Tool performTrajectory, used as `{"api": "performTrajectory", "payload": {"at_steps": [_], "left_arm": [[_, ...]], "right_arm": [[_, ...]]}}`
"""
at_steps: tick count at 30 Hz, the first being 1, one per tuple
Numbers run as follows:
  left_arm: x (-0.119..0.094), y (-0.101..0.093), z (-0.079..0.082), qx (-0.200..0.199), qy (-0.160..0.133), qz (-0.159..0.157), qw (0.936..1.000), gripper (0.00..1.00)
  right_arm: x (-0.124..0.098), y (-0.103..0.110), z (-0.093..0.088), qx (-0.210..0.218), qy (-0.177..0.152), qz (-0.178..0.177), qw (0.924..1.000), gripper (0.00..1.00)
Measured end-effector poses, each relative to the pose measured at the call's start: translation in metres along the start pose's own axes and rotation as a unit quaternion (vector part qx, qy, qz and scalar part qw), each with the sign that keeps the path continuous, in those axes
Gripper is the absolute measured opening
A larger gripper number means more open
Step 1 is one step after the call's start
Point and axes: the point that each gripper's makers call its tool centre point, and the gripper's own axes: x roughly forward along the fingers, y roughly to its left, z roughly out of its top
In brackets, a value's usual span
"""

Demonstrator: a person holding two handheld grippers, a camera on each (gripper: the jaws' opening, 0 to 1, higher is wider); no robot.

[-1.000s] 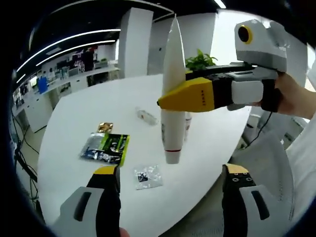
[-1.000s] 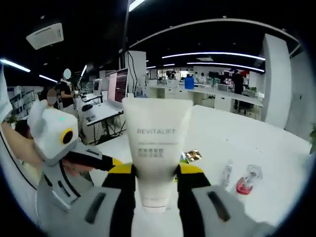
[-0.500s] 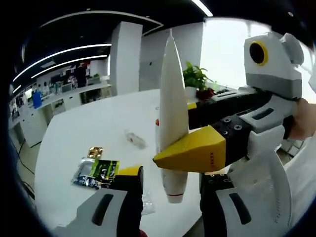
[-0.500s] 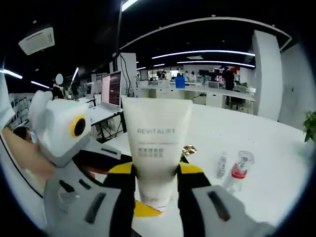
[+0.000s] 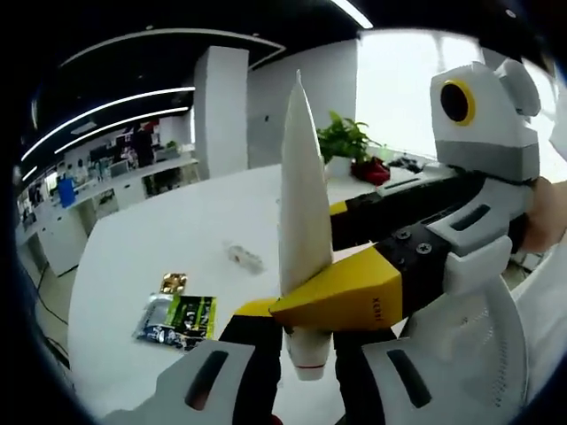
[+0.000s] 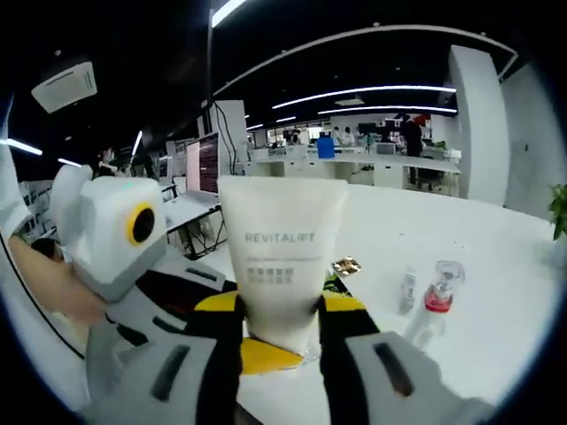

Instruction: Arrange the skincare products in the storage area until every visible bottle or jar stands upright without overlapping.

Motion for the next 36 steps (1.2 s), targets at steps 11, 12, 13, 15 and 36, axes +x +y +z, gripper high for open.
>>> {"api": "performTrajectory", "payload": {"at_steps": [11,12,13,15,36], "left_arm": [[0.011,-0.015,0.007,0.008,0.003,-0.078,0.9969,0.18],[0.011,-0.019,0.007,0.009,0.004,-0.095,0.9954,0.18],[0.011,-0.023,0.008,0.001,0.003,-0.119,0.9929,0.17],[0.008,-0.032,0.009,-0.002,0.005,-0.168,0.9858,0.18],[0.012,-0.048,0.009,0.088,0.057,-0.308,0.9456,0.18]], "right_arm": [[-0.010,-0.016,0.010,0.030,-0.029,0.037,0.9984,0.35],[-0.011,-0.016,0.012,0.029,-0.033,0.045,0.9980,0.36],[-0.013,-0.015,0.013,0.026,-0.035,0.057,0.9974,0.36],[-0.017,-0.011,0.018,0.034,-0.045,0.097,0.9936,0.35],[-0.037,0.000,0.016,-0.095,0.012,0.310,0.9460,0.16]]}}
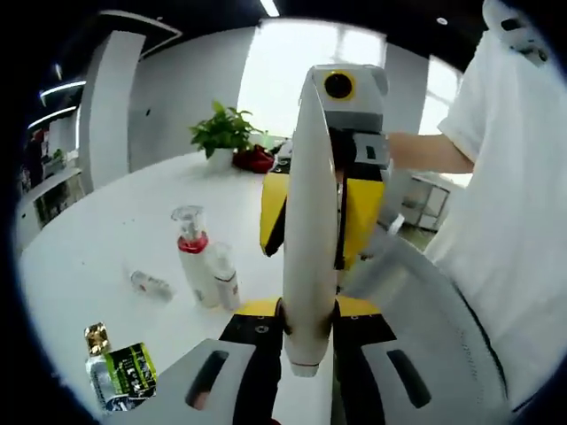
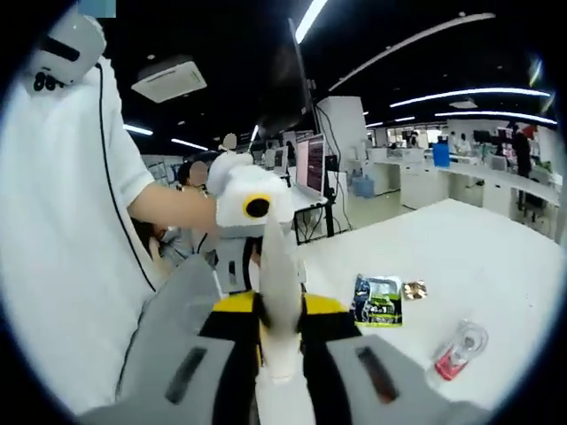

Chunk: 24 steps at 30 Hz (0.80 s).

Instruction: Arrange the skincare products in the storage area until every visible bottle or jar stands upright without overlapping.

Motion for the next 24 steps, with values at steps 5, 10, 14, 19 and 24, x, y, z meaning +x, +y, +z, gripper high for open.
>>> {"api": "performTrajectory", "payload": {"at_steps": [5,10,14,19,24], "left_arm": [[0.006,0.007,-0.011,0.020,0.035,0.001,0.9992,0.18],[0.013,0.013,-0.025,0.047,0.070,0.001,0.9964,0.18],[0.021,0.018,-0.039,0.061,0.094,0.001,0.9937,0.18],[0.031,0.022,-0.057,0.062,0.123,0.001,0.9905,0.18],[0.037,0.025,-0.069,0.060,0.132,0.003,0.9894,0.18]], "right_arm": [[0.007,-0.004,-0.013,-0.017,0.029,0.013,0.9993,0.14],[0.013,-0.007,-0.029,-0.030,0.064,0.024,0.9972,0.14],[0.018,-0.008,-0.042,-0.039,0.090,0.028,0.9948,0.14],[0.024,-0.008,-0.060,-0.045,0.118,0.031,0.9915,0.14],[0.026,-0.011,-0.075,-0.041,0.130,0.030,0.9902,0.14]]}}
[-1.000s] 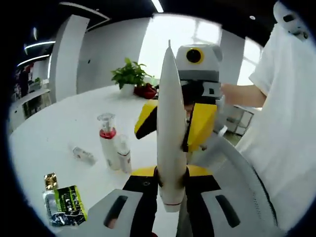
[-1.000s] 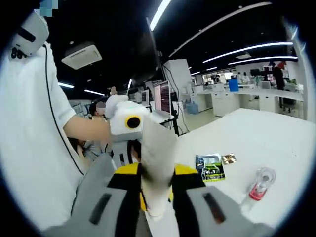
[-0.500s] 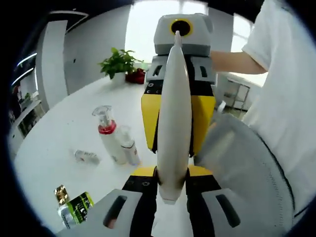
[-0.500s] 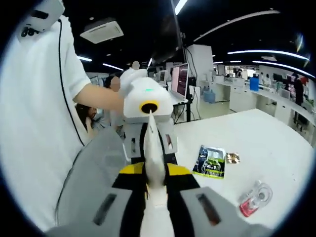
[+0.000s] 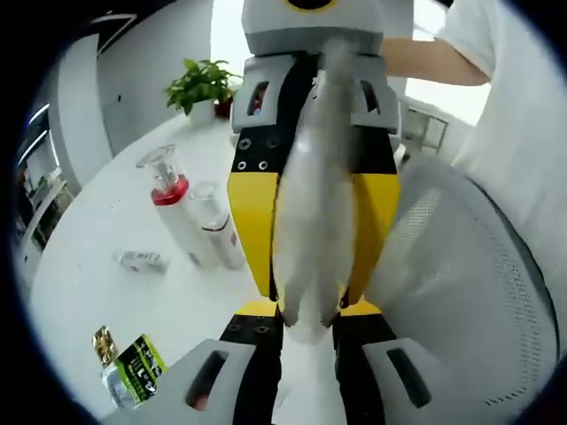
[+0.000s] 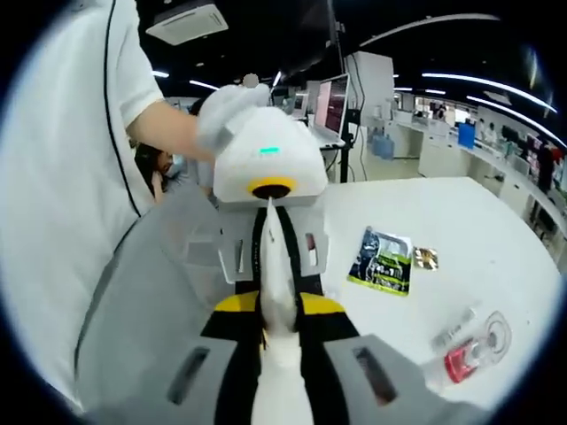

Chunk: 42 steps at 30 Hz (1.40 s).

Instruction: Arrange the skincare products in the storage area until every visible bottle or jar stands upright without overlapping.

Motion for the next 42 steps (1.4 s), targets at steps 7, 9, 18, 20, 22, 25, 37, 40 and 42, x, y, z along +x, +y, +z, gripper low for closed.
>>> {"api": "performTrajectory", "payload": {"at_steps": [7,9,18,20,22,25,37,40,42], "left_arm": [[0.009,0.001,-0.007,-0.009,-0.001,0.001,1.0000,0.18],[0.012,0.002,-0.009,-0.009,-0.001,0.003,1.0000,0.18],[0.016,0.005,-0.015,-0.017,-0.007,0.004,0.9998,0.18],[0.016,0.006,-0.015,-0.025,-0.017,0.006,0.9995,0.18],[0.016,0.007,-0.016,-0.032,-0.025,0.007,0.9992,0.18],[0.016,0.007,-0.015,-0.038,-0.036,0.009,0.9986,0.18],[0.019,0.008,-0.010,-0.031,-0.079,0.005,0.9964,0.17],[0.020,0.007,-0.009,-0.017,-0.079,0.004,0.9967,0.17],[0.020,0.008,-0.009,-0.013,-0.080,0.004,0.9967,0.17]], "right_arm": [[0.002,-0.003,-0.013,0.013,0.006,-0.003,0.9999,0.14],[0.003,-0.003,-0.016,0.015,0.011,-0.004,0.9998,0.14],[0.008,-0.006,-0.023,0.016,0.017,-0.007,0.9997,0.15],[0.008,-0.007,-0.023,0.015,0.013,-0.008,0.9998,0.15],[0.008,-0.008,-0.023,0.014,0.011,-0.008,0.9998,0.15],[0.008,-0.009,-0.022,0.013,0.009,-0.010,0.9998,0.16],[0.006,-0.012,-0.025,0.018,0.004,-0.038,0.9991,0.18],[0.005,-0.011,-0.027,0.024,0.003,-0.044,0.9987,0.19],[0.004,-0.011,-0.029,0.026,0.003,-0.049,0.9985,0.21]]}}
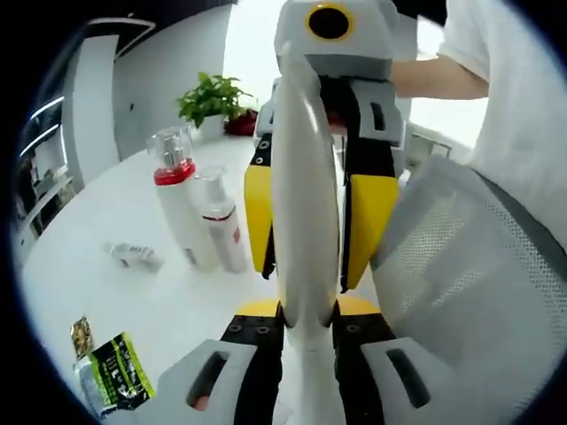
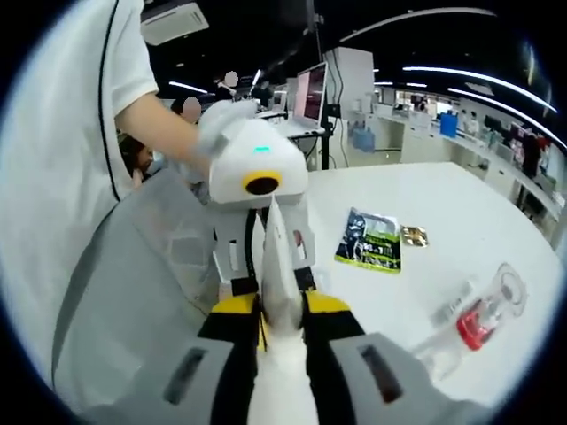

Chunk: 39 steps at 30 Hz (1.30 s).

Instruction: Arrange the skincare products in the storage area until every visible bottle or jar stands upright without overlapping.

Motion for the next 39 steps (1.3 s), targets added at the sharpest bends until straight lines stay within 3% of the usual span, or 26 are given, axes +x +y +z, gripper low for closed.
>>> {"api": "performTrajectory", "payload": {"at_steps": [11,13,16,24,33,39], "left_arm": [[0.000,0.027,0.004,0.007,-0.006,0.017,0.9998,0.17],[0.001,0.034,0.005,0.007,-0.007,0.019,0.9998,0.17],[0.002,0.041,0.006,0.008,-0.009,0.021,0.9997,0.17],[0.007,0.055,0.013,0.016,-0.011,0.023,0.9995,0.17],[0.012,0.074,0.019,0.023,-0.011,0.024,0.9994,0.17],[0.018,0.092,0.025,0.020,-0.016,0.029,0.9993,0.17]], "right_arm": [[-0.016,-0.009,-0.010,0.033,0.014,-0.051,0.9981,0.38],[-0.018,-0.009,-0.015,0.047,0.016,-0.061,0.9969,0.45],[-0.019,-0.006,-0.018,0.071,0.003,-0.067,0.9952,0.53],[-0.024,-0.003,-0.031,0.104,-0.005,-0.095,0.9900,0.63],[-0.035,0.000,-0.059,0.152,-0.002,-0.143,0.9778,0.78],[-0.046,-0.004,-0.071,0.196,-0.015,-0.171,0.9654,0.85]]}}
